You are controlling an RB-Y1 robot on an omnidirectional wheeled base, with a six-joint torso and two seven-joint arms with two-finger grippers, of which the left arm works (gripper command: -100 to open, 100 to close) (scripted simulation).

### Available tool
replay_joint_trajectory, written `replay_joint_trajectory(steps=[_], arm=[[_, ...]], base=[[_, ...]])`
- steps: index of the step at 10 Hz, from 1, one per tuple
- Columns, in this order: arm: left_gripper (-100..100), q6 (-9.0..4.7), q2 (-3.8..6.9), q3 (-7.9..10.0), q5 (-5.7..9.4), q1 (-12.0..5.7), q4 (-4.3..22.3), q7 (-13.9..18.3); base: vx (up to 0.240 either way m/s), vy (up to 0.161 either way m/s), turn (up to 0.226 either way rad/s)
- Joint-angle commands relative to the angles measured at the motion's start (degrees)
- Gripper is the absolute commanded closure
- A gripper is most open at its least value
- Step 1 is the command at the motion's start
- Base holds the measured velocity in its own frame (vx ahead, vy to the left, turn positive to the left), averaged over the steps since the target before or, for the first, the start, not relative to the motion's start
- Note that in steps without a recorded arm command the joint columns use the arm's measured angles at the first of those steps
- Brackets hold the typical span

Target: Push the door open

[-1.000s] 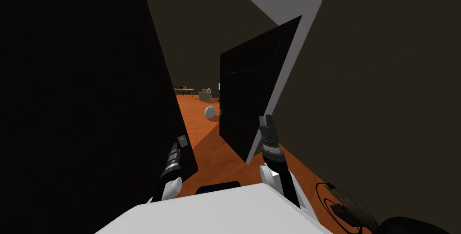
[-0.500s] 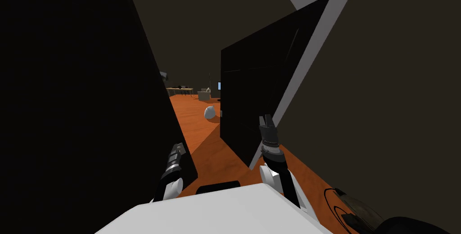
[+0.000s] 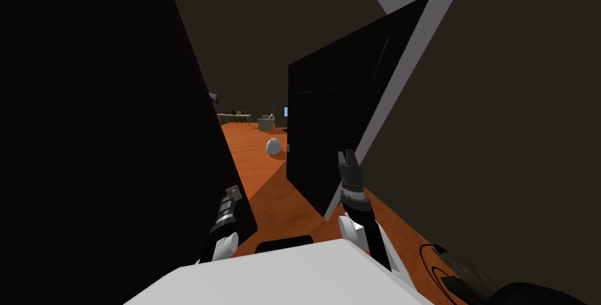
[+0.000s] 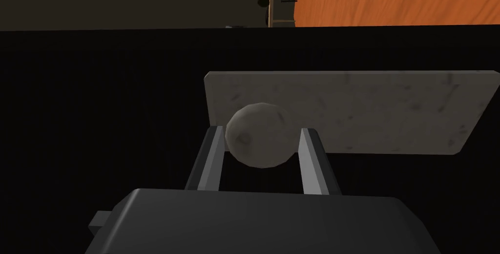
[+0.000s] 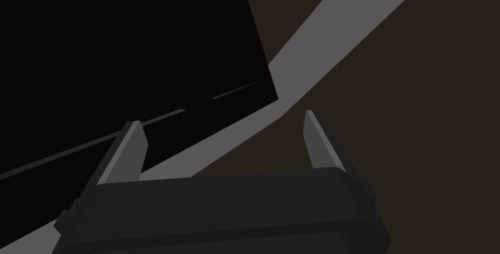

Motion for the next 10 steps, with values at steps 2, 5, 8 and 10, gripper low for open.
replay_joint_trajectory(steps=[2,5,8,10], arm=[[100,-0.94,0.69,1.18,1.41,-0.91,1.0,-1.2],[100,-2.31,1.40,2.89,3.44,-2.26,2.4,-3.0],[100,-3.35,1.75,4.18,4.97,-3.27,3.4,-4.4],[100,-4.51,2.00,5.61,6.68,-4.40,4.6,-5.9]], base=[[0.044,0.025,-0.017],[0.159,0.076,-0.031],[0.134,0.093,-0.019],[0.131,0.077,-0.017]])
